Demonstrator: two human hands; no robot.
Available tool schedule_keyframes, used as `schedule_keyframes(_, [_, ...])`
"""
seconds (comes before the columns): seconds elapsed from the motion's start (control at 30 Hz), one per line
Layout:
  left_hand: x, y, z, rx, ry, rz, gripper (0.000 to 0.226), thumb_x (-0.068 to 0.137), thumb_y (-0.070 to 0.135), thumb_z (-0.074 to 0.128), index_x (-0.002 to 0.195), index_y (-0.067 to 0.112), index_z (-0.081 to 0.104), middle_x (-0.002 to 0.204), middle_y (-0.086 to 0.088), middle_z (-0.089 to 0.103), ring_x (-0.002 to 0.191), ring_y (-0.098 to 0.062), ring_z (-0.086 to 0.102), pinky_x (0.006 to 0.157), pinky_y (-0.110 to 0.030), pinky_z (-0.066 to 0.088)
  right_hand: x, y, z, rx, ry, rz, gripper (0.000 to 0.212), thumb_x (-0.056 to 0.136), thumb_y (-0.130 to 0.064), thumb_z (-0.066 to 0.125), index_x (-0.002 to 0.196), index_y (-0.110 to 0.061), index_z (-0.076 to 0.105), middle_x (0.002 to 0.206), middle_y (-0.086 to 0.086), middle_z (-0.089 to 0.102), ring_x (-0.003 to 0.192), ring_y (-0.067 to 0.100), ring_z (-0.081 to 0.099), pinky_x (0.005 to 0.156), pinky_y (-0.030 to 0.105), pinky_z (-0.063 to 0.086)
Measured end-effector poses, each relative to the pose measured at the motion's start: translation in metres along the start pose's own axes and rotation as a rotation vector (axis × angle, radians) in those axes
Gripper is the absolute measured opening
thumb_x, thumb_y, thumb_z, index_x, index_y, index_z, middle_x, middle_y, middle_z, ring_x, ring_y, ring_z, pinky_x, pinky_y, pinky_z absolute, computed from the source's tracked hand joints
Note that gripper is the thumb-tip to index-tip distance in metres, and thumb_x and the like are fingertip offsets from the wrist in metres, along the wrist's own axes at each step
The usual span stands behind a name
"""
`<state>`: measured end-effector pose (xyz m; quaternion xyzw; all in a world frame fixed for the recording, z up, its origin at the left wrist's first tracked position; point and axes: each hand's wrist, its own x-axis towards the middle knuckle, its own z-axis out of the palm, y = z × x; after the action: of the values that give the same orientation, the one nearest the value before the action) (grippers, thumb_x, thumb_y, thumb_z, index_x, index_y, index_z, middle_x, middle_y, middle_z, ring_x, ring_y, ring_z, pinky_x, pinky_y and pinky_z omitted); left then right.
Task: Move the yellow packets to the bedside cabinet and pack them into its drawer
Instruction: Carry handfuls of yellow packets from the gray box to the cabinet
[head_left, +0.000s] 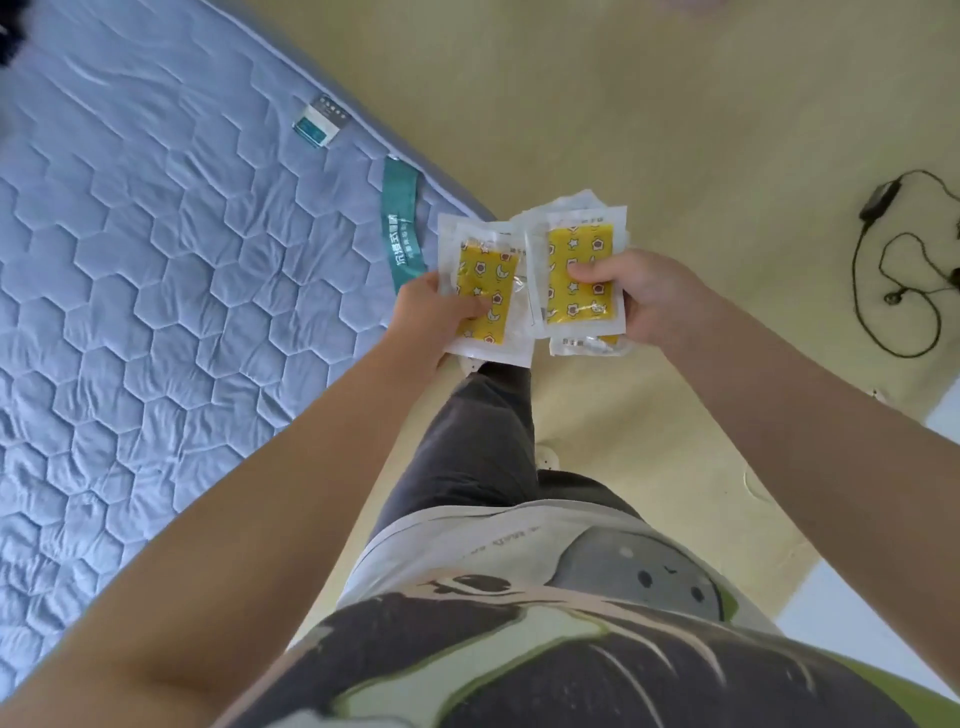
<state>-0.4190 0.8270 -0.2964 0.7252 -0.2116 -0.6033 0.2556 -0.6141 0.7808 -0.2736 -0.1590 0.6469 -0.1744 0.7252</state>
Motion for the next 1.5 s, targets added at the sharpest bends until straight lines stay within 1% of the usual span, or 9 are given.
schedule_keyframes(0.17, [0.056, 0.061, -0.049, -0.120, 0.149, -0.031, 0.030, 0.078, 0.008, 0.076, 0.102, 0.014, 0.061, 0.094, -0.003, 0.068, 0.077, -0.018, 0.067, 0.074, -0.030, 0.056, 0.063, -0.100, 0.079, -0.212, -0.062, 0.025, 0.020, 0.082, 0.000, 0.065, 0.099, -0.011, 0.067, 0.094, 0.009, 0.072, 0.078, 0.026, 0.072, 0.058, 0.038, 0.056])
schedule_keyframes(0.3, [0.089, 0.101, -0.086, -0.239, 0.248, -0.057, 0.026, 0.079, 0.008, 0.075, 0.099, 0.017, 0.060, 0.082, 0.005, 0.066, 0.066, -0.009, 0.063, 0.062, -0.021, 0.053, 0.102, -0.166, 0.146, -0.387, -0.155, 0.026, 0.020, 0.083, 0.000, 0.065, 0.099, -0.010, 0.066, 0.096, 0.011, 0.071, 0.085, 0.028, 0.070, 0.065, 0.041, 0.056])
schedule_keyframes(0.57, [0.164, 0.173, -0.113, -0.546, 0.462, -0.143, 0.023, 0.077, 0.004, 0.076, 0.086, 0.017, 0.060, 0.089, -0.002, 0.069, 0.080, -0.022, 0.068, 0.081, -0.036, 0.057, 0.180, -0.285, 0.230, -0.663, -0.339, 0.088, 0.014, 0.087, 0.000, 0.060, 0.088, -0.014, 0.064, 0.074, 0.004, 0.072, 0.072, 0.022, 0.069, 0.059, 0.037, 0.055])
schedule_keyframes(0.73, [0.238, 0.262, -0.104, -0.747, 0.608, -0.151, 0.027, 0.078, 0.002, 0.075, 0.098, 0.012, 0.060, 0.088, -0.002, 0.069, 0.069, -0.014, 0.066, 0.065, -0.025, 0.056, 0.246, -0.394, 0.269, -0.830, -0.422, 0.090, 0.017, 0.084, 0.002, 0.062, 0.095, -0.011, 0.064, 0.090, 0.009, 0.069, 0.079, 0.026, 0.069, 0.061, 0.040, 0.056])
schedule_keyframes(0.83, [0.286, 0.332, -0.101, -0.842, 0.668, -0.141, 0.027, 0.077, 0.002, 0.076, 0.098, 0.012, 0.062, 0.086, -0.001, 0.069, 0.069, -0.012, 0.067, 0.067, -0.025, 0.057, 0.280, -0.476, 0.294, -0.907, -0.453, 0.079, 0.022, 0.083, 0.003, 0.063, 0.101, -0.009, 0.064, 0.092, 0.011, 0.069, 0.080, 0.027, 0.069, 0.062, 0.041, 0.056])
schedule_keyframes(1.03, [0.368, 0.455, -0.117, -0.853, 0.690, -0.107, 0.025, 0.075, 0.004, 0.077, 0.092, 0.016, 0.063, 0.093, -0.003, 0.073, 0.083, -0.021, 0.071, 0.080, -0.039, 0.058, 0.333, -0.617, 0.338, -0.880, -0.478, 0.014, 0.017, 0.083, 0.005, 0.063, 0.087, -0.012, 0.064, 0.084, 0.007, 0.069, 0.074, 0.024, 0.068, 0.061, 0.040, 0.056])
schedule_keyframes(1.17, [0.401, 0.495, -0.151, -0.844, 0.692, -0.070, 0.027, 0.076, 0.005, 0.077, 0.099, 0.014, 0.064, 0.093, -0.002, 0.073, 0.082, -0.018, 0.071, 0.078, -0.036, 0.058, 0.358, -0.660, 0.377, -0.869, -0.476, -0.003, 0.018, 0.082, 0.005, 0.065, 0.087, -0.012, 0.064, 0.083, 0.007, 0.069, 0.073, 0.023, 0.069, 0.059, 0.038, 0.056])
schedule_keyframes(1.4, [0.465, 0.550, -0.271, -0.842, 0.684, -0.044, 0.025, 0.077, 0.007, 0.077, 0.095, 0.017, 0.063, 0.089, 0.001, 0.072, 0.076, -0.014, 0.071, 0.068, -0.029, 0.058, 0.402, -0.713, 0.505, -0.897, -0.446, -0.006, 0.023, 0.077, 0.003, 0.070, 0.097, -0.009, 0.067, 0.092, 0.011, 0.073, 0.081, 0.029, 0.071, 0.067, 0.047, 0.057])
schedule_keyframes(1.5, [0.502, 0.578, -0.350, -0.807, 0.672, -0.023, 0.026, 0.078, 0.006, 0.076, 0.098, 0.015, 0.063, 0.089, -0.001, 0.072, 0.072, -0.014, 0.071, 0.066, -0.029, 0.059, 0.427, -0.738, 0.583, -0.851, -0.438, -0.027, 0.018, 0.078, 0.004, 0.069, 0.091, -0.010, 0.066, 0.088, 0.011, 0.072, 0.076, 0.028, 0.071, 0.061, 0.043, 0.057])
